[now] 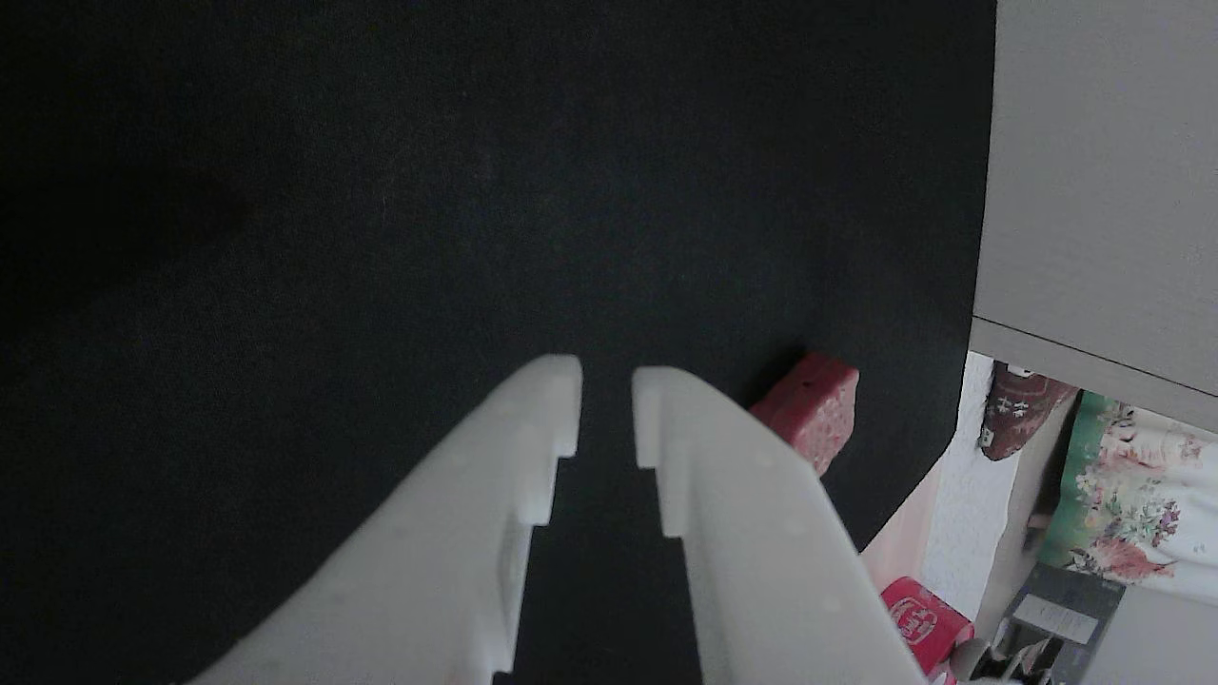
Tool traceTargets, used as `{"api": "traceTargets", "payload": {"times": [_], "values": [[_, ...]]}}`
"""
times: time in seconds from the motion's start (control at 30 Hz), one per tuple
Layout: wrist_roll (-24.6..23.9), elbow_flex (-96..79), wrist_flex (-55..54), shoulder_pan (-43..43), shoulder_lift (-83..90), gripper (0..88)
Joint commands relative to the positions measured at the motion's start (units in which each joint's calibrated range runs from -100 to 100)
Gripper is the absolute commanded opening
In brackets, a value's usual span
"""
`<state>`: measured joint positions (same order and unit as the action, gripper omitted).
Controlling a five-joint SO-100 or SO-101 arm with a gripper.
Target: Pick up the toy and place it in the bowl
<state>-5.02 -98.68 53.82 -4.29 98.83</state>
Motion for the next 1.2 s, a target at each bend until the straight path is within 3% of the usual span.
{"api": "traceTargets", "payload": {"times": [0.0,0.77,1.17], "values": [[-0.25,-0.69,0.29,0.31,0.58,2.5],[-0.3,6.43,1.05,0.73,-0.08,2.4],[-0.3,26.8,0.2,1.23,-20.59,2.4]]}}
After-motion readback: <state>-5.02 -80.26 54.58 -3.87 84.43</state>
